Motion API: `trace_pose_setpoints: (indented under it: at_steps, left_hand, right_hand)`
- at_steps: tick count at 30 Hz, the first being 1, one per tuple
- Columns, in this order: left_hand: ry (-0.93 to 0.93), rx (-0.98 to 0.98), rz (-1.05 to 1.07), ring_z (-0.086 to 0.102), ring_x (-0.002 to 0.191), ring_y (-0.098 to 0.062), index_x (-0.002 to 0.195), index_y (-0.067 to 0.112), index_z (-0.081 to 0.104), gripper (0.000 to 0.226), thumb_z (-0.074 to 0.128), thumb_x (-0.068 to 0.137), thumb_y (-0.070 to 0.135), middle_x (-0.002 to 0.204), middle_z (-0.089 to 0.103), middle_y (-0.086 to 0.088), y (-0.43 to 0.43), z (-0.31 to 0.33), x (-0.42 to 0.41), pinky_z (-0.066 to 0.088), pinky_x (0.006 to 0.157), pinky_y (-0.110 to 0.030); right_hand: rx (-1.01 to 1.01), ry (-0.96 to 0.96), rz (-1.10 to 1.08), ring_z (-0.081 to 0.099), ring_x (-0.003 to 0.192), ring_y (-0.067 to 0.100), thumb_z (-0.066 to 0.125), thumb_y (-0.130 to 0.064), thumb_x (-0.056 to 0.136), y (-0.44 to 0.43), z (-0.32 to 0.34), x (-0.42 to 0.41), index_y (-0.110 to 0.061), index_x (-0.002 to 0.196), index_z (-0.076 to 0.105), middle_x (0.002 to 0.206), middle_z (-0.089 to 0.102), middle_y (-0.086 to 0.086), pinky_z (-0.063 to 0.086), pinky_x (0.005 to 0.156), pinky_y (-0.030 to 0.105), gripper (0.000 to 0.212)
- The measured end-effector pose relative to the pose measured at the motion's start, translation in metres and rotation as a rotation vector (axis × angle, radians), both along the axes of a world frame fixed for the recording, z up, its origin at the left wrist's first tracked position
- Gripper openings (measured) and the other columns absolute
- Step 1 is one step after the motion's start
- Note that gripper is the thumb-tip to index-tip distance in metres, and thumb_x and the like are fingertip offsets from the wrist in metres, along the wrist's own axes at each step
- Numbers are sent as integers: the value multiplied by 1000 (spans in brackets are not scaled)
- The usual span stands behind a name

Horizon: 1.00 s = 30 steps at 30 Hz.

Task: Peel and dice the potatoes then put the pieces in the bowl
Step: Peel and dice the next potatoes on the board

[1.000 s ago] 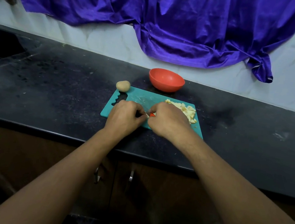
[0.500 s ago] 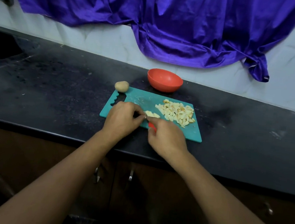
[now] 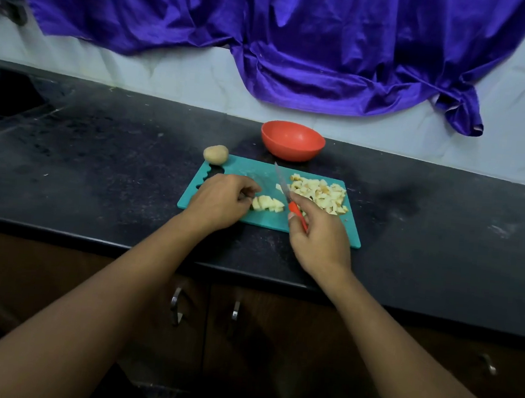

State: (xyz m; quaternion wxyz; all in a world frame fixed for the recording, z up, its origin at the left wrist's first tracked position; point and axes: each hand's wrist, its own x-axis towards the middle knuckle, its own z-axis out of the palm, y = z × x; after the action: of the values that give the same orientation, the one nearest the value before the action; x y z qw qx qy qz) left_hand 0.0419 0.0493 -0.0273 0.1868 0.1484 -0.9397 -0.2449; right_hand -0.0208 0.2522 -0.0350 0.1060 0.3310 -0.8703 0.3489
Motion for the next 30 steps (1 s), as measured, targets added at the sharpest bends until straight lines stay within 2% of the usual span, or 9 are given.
trace_pose_setpoints:
  at_steps: [3, 6, 8, 10, 13, 16, 18, 24, 30]
  left_hand:
    - [2, 4, -38, 68, 91, -4, 114, 25, 75, 27, 68, 91, 14, 104, 75, 11, -1, 1, -4, 57, 90, -32]
    - [-10, 25, -95, 68, 85, -2, 115, 23, 75, 27, 73, 89, 13, 99, 75, 11, -2, 6, -9, 57, 91, -32]
    - [-58, 6, -151, 66, 85, -1, 120, 26, 73, 36, 73, 88, 10, 109, 72, 11, -6, 12, -13, 56, 92, -31]
    - [-121, -31, -257, 63, 96, -5, 129, 30, 69, 51, 69, 85, 4, 126, 64, 10, -9, 17, -18, 52, 95, -29]
    - [-215, -48, -454, 50, 125, -4, 131, 37, 67, 64, 66, 80, -1, 140, 54, 12, -9, 24, -22, 39, 106, -24]
    - [-297, -7, -541, 43, 136, -5, 127, 40, 70, 62, 65, 80, -1, 150, 49, 14, -6, 30, -30, 34, 114, -28]
    - [-314, 14, -559, 44, 138, -4, 124, 38, 72, 59, 64, 81, -1, 150, 51, 16, -5, 30, -34, 31, 118, -29]
    - [-240, 33, -541, 55, 126, 5, 116, 31, 78, 43, 68, 84, 4, 132, 66, 20, -16, 20, -35, 39, 115, -27]
    - [-32, 16, -433, 61, 117, 4, 114, 32, 78, 30, 72, 85, 27, 123, 70, 19, -26, -3, -19, 49, 107, -34]
  right_hand:
    - [-9, 20, -2, 56, 57, 4, 57, -34, 102, 2, 0, -1, -37, 145, 57, 94, 74, -9, 45, 55, 25, 43]
    - [-34, 15, -1, 57, 57, 4, 58, -33, 102, 2, -2, -3, -38, 144, 57, 94, 74, -9, 46, 53, 24, 43]
    - [-48, 4, -1, 57, 57, 3, 57, -33, 102, 1, -3, -4, -38, 144, 58, 92, 73, -11, 43, 55, 23, 43]
    - [-68, -16, -1, 56, 58, 0, 57, -33, 102, 1, -3, -6, -37, 144, 59, 82, 67, -17, 38, 55, 19, 42]
    - [-102, -42, -9, 47, 54, 1, 58, -30, 101, 2, -5, -8, -35, 143, 59, 65, 45, -23, 29, 54, 15, 42]
    - [-150, -98, -18, 47, 48, 6, 59, -28, 101, 2, -7, -12, -36, 141, 60, 58, 51, -13, 33, 50, 19, 41]
    - [-173, -125, -24, 45, 46, 8, 60, -27, 101, 2, -8, -13, -35, 141, 60, 56, 52, -9, 33, 48, 22, 41]
    - [-165, -145, -33, 44, 47, 8, 60, -27, 101, 2, -9, -16, -36, 143, 59, 58, 53, -9, 35, 47, 23, 42]
    - [-157, -151, -31, 41, 46, 9, 60, -27, 102, 1, -10, -17, -35, 143, 59, 58, 51, -8, 32, 46, 24, 42]
